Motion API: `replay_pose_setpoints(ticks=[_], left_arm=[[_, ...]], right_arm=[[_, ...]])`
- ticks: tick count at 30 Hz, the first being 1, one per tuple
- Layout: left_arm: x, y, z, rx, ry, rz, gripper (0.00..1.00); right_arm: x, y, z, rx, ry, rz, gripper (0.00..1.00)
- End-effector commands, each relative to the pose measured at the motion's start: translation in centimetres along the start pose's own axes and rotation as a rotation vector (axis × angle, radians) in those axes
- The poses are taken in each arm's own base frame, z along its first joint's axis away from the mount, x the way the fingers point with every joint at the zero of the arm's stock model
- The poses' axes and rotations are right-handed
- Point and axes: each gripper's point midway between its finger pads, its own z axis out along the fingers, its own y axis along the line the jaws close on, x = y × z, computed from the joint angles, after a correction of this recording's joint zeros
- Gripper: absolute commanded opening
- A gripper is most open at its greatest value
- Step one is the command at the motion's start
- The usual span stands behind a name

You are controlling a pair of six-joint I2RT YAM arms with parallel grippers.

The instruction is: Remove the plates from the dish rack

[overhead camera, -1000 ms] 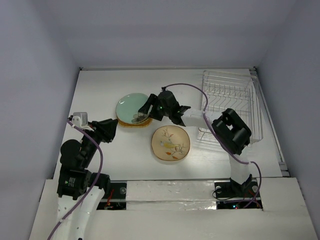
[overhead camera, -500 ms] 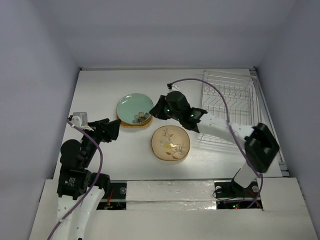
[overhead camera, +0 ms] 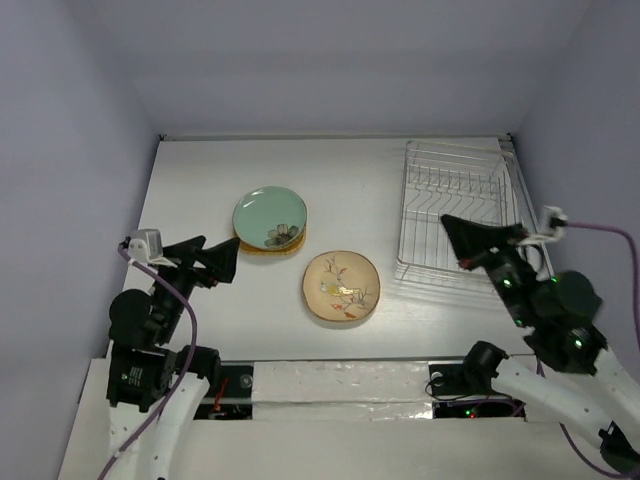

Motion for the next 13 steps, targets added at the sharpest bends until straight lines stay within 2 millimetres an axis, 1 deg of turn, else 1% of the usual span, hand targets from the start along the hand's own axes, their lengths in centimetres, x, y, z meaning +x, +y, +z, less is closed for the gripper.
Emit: replay_pose_setpoints(ticks=[1,2,3,4,5,6,9,12,13], left_arm=[[-5.9,-2.2,-1.2,0.020,-0.152,0.029,0.90],[-6.7,-2.4,-1.6,0.015,-0.172,0.030,0.90],[-7.7,-3.0,-2.1,0.025,-0.198,0.031,0.90],[-8.1,-3.3,-2.4,0.034,-0.211,0.024,0.90],[-8.3,-3.6,-2.8,0.046,-0.222,0.020,0.90],[-8.4,-3.8,-2.9,0.053,-0.227,0.015,0.90],[-7.9,-3.7,-3.1,0.060,-0.219,0.006,0.89],[-7.6,-3.6,-2.8,0.062,-0.209,0.006,0.90],[-7.5,-3.6,-2.6,0.058,-0.202,0.004,0.92]], right_arm=[[-2.7,-3.5,-3.6,0.131,-0.069,-0.087,0.00],[-3.4,-3.7,-4.4,0.137,-0.091,-0.080,0.00],[-4.6,-4.0,-5.5,0.140,-0.130,-0.065,0.04],[-4.8,-4.3,-6.1,0.150,-0.136,-0.069,0.16],[-5.0,-4.6,-6.4,0.159,-0.143,-0.064,0.22],[-5.1,-4.7,-6.6,0.159,-0.148,-0.062,0.25],[-4.6,-4.6,-6.8,0.136,-0.131,-0.074,0.25],[-4.0,-4.4,-6.3,0.131,-0.112,-0.087,0.26],[-3.7,-4.5,-5.9,0.141,-0.097,-0.096,0.28]])
